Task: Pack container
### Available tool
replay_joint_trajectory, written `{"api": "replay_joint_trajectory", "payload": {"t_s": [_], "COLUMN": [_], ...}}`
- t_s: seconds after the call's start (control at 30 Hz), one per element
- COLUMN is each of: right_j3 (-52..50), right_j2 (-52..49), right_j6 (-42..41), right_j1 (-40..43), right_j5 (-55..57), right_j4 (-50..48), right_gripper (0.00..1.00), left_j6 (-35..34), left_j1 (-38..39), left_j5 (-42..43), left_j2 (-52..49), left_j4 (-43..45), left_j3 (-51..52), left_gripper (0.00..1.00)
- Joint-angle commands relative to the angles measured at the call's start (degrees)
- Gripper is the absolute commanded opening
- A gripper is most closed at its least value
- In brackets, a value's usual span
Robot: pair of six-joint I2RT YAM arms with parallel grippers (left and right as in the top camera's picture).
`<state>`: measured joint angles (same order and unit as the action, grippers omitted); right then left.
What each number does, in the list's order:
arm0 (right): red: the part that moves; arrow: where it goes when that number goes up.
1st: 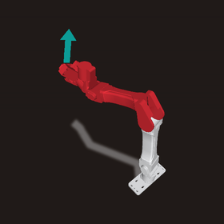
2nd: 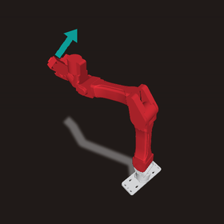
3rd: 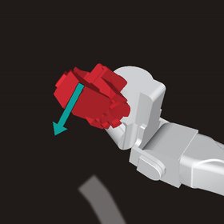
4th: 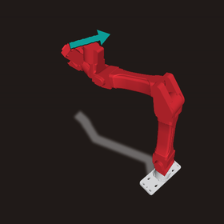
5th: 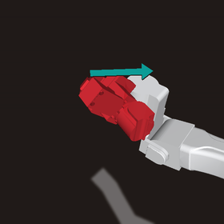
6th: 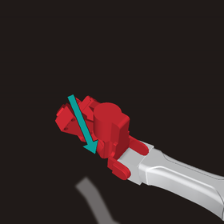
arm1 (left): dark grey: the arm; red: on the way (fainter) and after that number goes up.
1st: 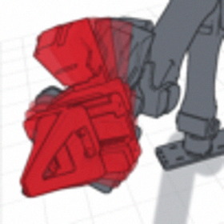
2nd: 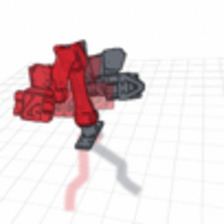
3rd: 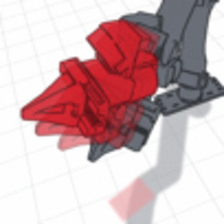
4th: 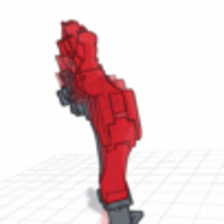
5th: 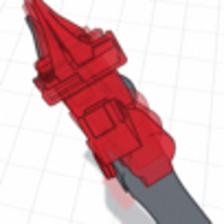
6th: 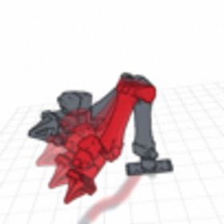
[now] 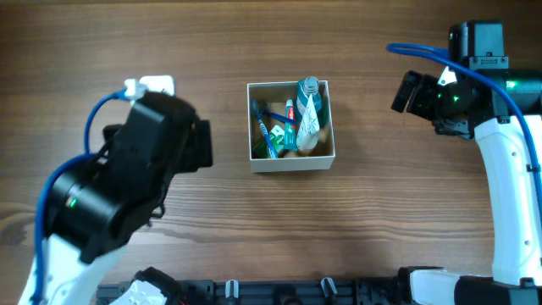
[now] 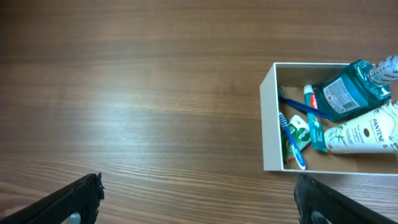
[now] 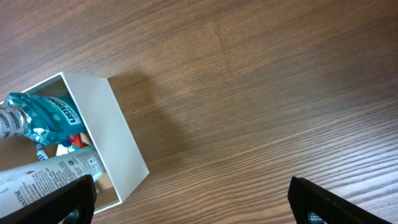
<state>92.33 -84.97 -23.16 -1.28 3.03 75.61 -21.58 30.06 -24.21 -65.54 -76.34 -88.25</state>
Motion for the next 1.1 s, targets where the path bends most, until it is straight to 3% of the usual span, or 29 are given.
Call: {"api": "replay_joint_trajectory", "payload": {"t_s": [0.0,0.23,0.3,0.33,0.4,0.5,0.77,1.07], "right_j3": [0.26,0.28,0.28,0.26,0.28,0.28,0.28,0.28], "right_j2": [-0.44,-0.44,-0.44,-0.44,-0.44,-0.44,-0.44,-0.44], "right_j6": [-0.87,-0.9,-0.87,-0.9,-0.9,-0.9,-0.9,-0.9], "right_j1": [0.24,0.24,0.24,0.24,0.24,0.24,0.24,0.24], "right_j5": [-0.04,-0.04,-0.04,-0.04,-0.04,-0.04,-0.04,-0.04], "right_j4": [-0.15,-0.15,-0.15,-0.15,-0.15,-0.15,-0.15,-0.15], "right_gripper": [1.0,1.0,1.0,1.0,1.0,1.0,1.0,1.0], "left_j6": [0.11,11.91,16.39,20.76,24.65,28.35,28.85,28.81], "left_j1": [0.33,-2.21,-7.15,-13.64,-21.53,-27.41,-25.9,-20.81], "left_j5": [2.58,4.35,10.6,18.8,27.45,31.71,36.22,36.22], "left_j2": [3.21,6.16,8.2,10.69,14.21,20.35,43.78,60.17], "left_j4": [-4.02,-1.18,2.67,6.91,11.47,18.08,34.34,41.7], "left_j3": [0.11,0.44,1.97,4.72,9.86,20.02,54.97,74.34], "left_gripper": [1.0,1.0,1.0,1.0,1.0,1.0,1.0,1.0]}}
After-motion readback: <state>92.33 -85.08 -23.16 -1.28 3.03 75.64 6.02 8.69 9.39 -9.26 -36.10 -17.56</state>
